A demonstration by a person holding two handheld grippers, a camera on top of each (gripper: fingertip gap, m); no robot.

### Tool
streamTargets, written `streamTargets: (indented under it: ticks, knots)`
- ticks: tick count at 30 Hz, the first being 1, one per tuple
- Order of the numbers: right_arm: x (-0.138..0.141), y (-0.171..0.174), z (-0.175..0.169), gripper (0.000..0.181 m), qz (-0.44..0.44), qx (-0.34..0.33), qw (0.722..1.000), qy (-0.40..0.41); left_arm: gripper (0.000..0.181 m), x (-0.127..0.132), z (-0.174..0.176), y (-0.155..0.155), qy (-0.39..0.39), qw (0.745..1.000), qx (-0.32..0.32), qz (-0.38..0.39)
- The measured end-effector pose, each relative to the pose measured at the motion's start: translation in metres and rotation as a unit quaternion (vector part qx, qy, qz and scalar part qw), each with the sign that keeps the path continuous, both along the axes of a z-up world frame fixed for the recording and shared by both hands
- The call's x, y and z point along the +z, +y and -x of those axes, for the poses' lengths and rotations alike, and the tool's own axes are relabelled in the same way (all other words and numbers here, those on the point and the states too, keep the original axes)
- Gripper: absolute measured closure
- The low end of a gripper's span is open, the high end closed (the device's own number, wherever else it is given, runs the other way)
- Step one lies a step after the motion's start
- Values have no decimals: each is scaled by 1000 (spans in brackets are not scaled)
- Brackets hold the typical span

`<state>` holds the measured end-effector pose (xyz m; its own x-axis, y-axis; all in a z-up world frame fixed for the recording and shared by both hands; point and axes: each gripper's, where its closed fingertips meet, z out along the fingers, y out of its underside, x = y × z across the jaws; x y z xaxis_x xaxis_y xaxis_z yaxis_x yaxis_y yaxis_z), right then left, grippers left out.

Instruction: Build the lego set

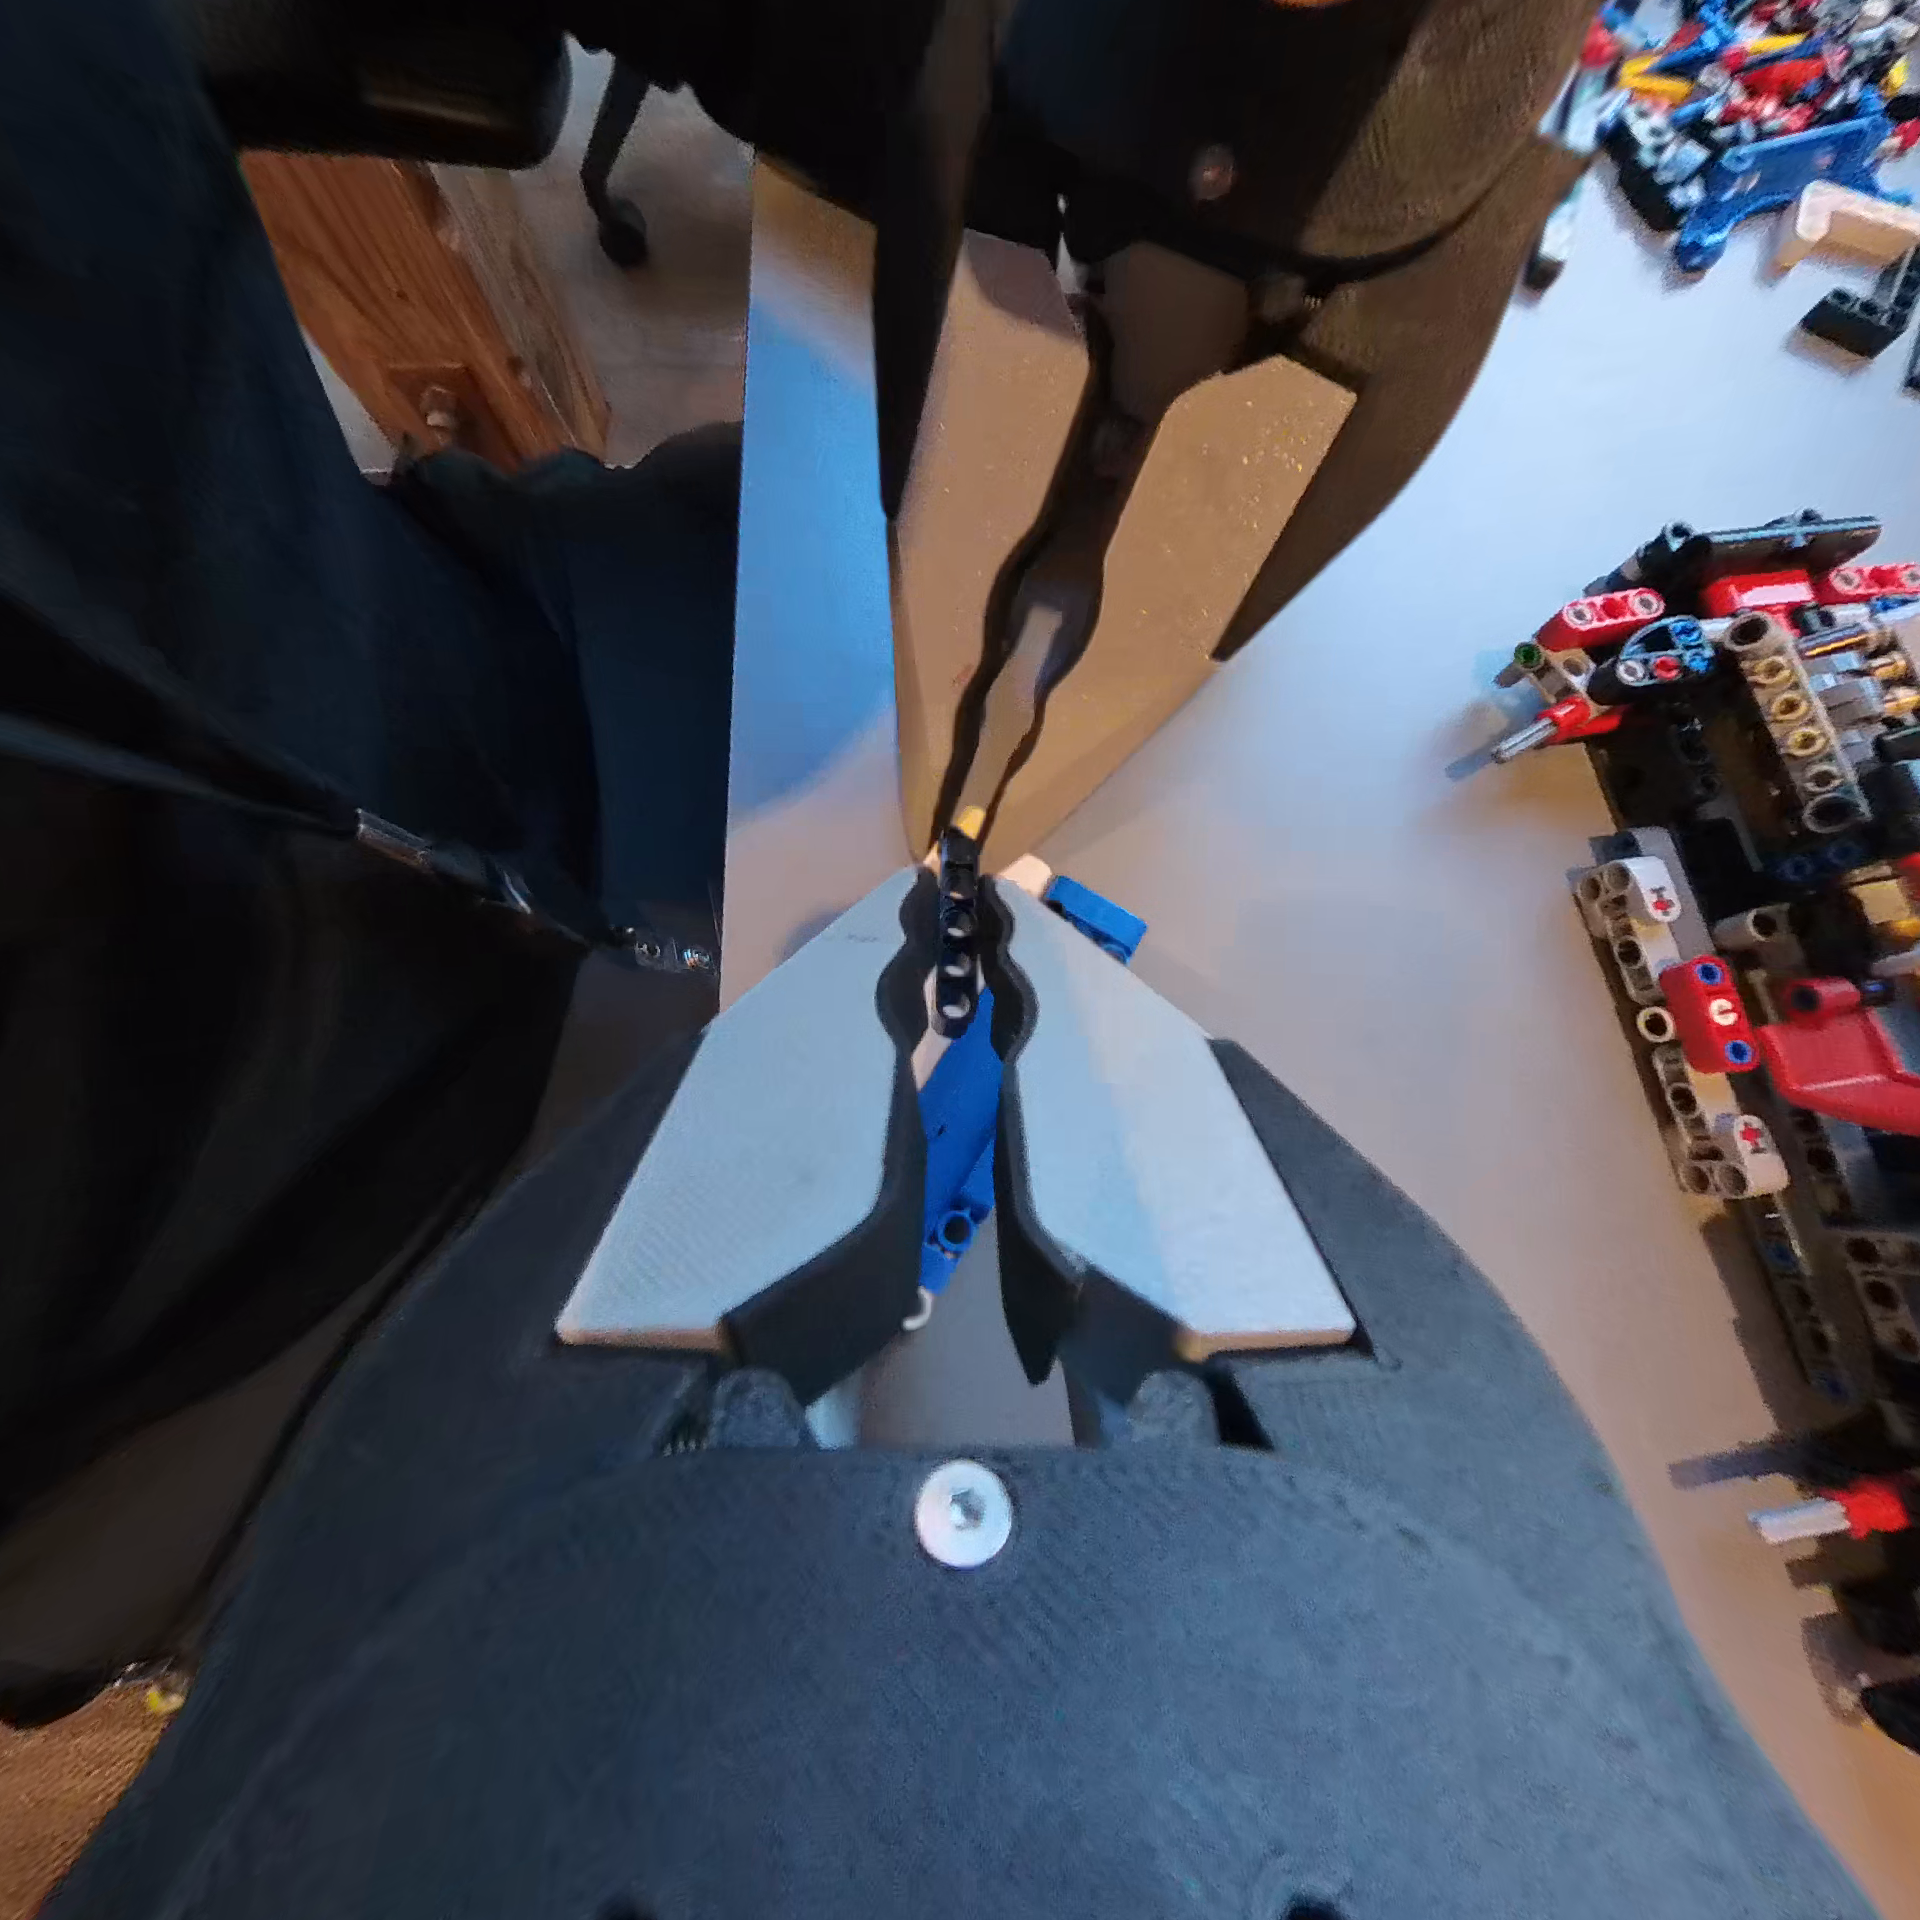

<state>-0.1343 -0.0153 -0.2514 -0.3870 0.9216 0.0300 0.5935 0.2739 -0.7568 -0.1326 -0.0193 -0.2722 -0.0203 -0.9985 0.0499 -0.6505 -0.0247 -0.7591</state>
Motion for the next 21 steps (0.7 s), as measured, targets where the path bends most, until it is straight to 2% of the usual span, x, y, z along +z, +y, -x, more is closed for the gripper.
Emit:
streamTargets:
  ticks: [9, 21]
  knots:
    - [0, 0, 6, 177, -54, -15, 998, 9, 177, -1, 0, 5, 0, 1000, 16, 3]
    - [-15, 6, 3, 177, -92, -36, 995, -35, 176, -4, 0, 9, 8, 1000, 26, -13]
